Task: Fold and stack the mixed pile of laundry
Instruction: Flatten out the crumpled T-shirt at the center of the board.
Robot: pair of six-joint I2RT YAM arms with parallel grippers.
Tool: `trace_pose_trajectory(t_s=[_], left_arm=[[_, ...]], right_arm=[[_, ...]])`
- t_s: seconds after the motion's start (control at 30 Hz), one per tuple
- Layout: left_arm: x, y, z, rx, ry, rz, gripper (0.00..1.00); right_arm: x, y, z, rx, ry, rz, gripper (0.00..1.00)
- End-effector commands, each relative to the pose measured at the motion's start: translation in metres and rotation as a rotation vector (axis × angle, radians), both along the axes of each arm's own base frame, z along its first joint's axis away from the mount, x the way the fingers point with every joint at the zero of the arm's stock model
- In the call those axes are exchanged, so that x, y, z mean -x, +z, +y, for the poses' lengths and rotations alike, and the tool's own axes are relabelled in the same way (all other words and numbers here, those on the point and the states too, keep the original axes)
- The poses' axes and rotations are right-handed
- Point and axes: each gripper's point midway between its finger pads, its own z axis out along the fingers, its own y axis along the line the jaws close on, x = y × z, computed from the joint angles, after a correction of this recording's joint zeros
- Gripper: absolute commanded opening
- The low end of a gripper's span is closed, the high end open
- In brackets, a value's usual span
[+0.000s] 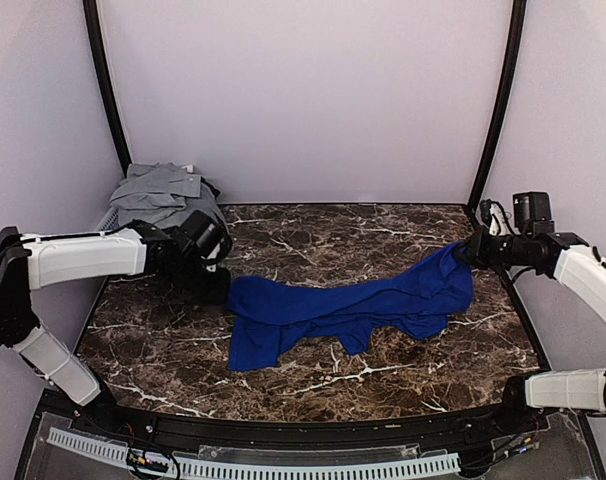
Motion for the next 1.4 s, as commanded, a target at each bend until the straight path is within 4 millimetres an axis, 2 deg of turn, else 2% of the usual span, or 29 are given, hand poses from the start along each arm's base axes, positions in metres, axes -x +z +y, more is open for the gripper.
trace_pose_trajectory(t_s=[0.0,0.13,0.17,0.2,0.23,0.33,0.5,0.63,0.8,0.87,1.03,1.27,1.37], left_arm=[[-0.051,0.113,0.012,0.157,0.047,-0.25,0.0],[-0.073,0.18,0.021,0.237,0.04,-0.392,0.0],[-0.074,0.187,0.022,0.233,0.037,-0.403,0.0],[-0.079,0.206,0.023,0.241,0.029,-0.444,0.0],[-0.079,0.213,0.023,0.244,0.024,-0.454,0.0],[-0.08,0.257,0.022,0.291,0.013,-0.546,0.0],[-0.063,0.341,0.031,0.377,-0.002,-0.737,0.0],[-0.037,0.389,0.037,0.432,-0.049,-0.834,0.0],[0.009,0.431,0.042,0.534,-0.138,-0.926,0.0],[0.029,0.442,0.043,0.576,-0.183,-0.954,0.0],[0.068,0.466,0.053,0.633,-0.24,-1.008,0.0],[0.114,0.506,0.053,0.746,-0.359,-1.084,0.0],[0.122,0.516,0.052,0.77,-0.392,-1.097,0.0]], right_arm=[[-0.018,0.071,0.001,0.016,0.032,-0.181,0.0],[-0.028,0.113,0.001,0.018,0.033,-0.258,0.0],[-0.03,0.125,0.001,0.012,0.032,-0.28,0.0],[-0.031,0.138,0.001,0.004,0.028,-0.308,0.0],[-0.032,0.152,0.002,-0.006,0.027,-0.337,0.0],[-0.031,0.195,0.006,-0.037,0.046,-0.422,0.0],[-0.015,0.243,0.01,-0.016,0.089,-0.502,0.0],[0.014,0.277,0.01,-0.004,0.107,-0.579,0.0],[0.064,0.314,0.012,-0.007,0.134,-0.684,0.0],[0.09,0.332,0.014,-0.021,0.154,-0.743,0.0],[0.142,0.363,0.016,-0.021,0.186,-0.838,0.0],[0.201,0.407,0.018,-0.038,0.211,-0.986,0.0],[0.228,0.433,0.016,-0.041,0.205,-1.064,0.0]])
